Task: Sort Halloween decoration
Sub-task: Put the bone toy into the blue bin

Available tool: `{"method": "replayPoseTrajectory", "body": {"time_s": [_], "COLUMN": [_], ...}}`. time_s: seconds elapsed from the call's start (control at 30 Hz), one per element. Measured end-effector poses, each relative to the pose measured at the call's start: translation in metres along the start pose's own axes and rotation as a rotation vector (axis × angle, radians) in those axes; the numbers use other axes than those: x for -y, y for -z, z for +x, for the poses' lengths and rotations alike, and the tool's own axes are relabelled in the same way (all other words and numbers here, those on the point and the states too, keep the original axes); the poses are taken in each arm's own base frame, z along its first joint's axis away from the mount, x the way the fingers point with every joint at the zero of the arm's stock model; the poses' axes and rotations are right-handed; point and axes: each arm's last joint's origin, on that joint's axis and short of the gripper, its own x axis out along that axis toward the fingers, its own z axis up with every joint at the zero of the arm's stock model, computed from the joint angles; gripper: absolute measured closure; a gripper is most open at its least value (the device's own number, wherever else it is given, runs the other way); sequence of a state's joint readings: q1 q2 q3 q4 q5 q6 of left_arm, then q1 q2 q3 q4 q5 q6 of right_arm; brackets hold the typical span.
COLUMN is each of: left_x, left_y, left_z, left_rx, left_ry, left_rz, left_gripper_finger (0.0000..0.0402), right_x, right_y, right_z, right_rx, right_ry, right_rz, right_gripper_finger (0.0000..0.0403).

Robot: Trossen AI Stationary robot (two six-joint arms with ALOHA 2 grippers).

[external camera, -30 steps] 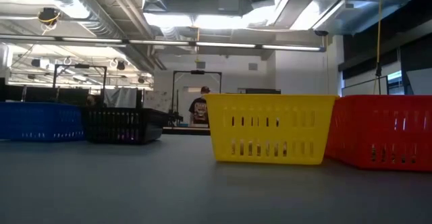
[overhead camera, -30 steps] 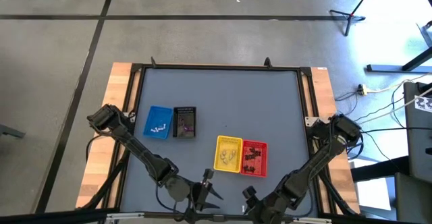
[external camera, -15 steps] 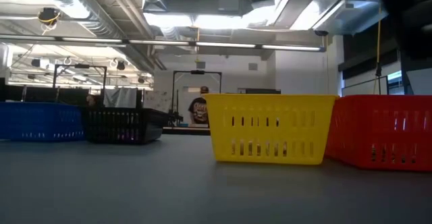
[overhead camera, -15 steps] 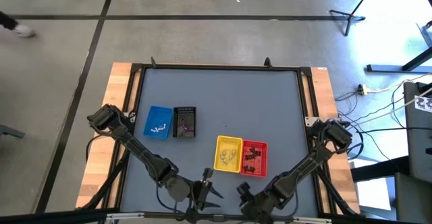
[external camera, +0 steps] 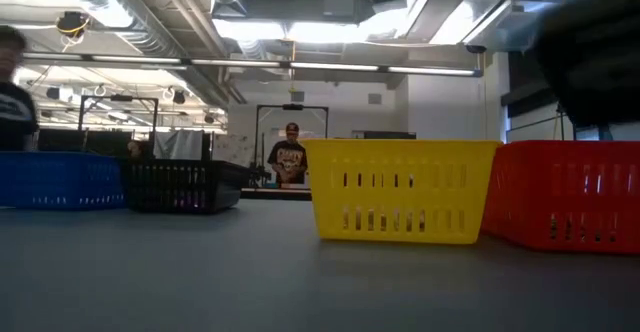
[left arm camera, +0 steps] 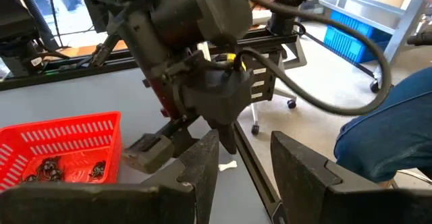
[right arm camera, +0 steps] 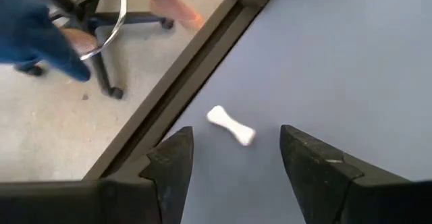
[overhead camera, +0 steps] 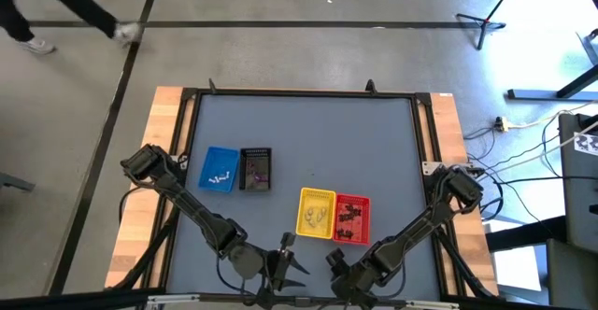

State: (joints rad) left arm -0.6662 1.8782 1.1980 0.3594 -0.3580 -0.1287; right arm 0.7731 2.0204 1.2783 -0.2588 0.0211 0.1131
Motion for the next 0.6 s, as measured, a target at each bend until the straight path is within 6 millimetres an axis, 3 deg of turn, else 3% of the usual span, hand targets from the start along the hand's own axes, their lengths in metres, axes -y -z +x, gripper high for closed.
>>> {"method": "replayPoseTrajectory", "body": {"time_s": [0.37,0.6], "left_x": [-0.0001,-0.0001], "left_y": [0.0001,0.0001], "left_z": [0.0,0.0], "left_rx": [0.0,0.0], "left_ry": [-0.001,-0.001], "left_rz": [-0.002,-0.002], "left_gripper_finger": [0.0273,0.0273], "right_x": [0.0,0.0], "right_y": [0.0041,0.0032], "right_z": [0.0111,0.0118], "right_rx": [-0.02,-0.007], "right_ry": [-0.012,-0.013], "right_rz": [-0.001,0.001], "right_gripper_finger": [0.0185,0.0247]}}
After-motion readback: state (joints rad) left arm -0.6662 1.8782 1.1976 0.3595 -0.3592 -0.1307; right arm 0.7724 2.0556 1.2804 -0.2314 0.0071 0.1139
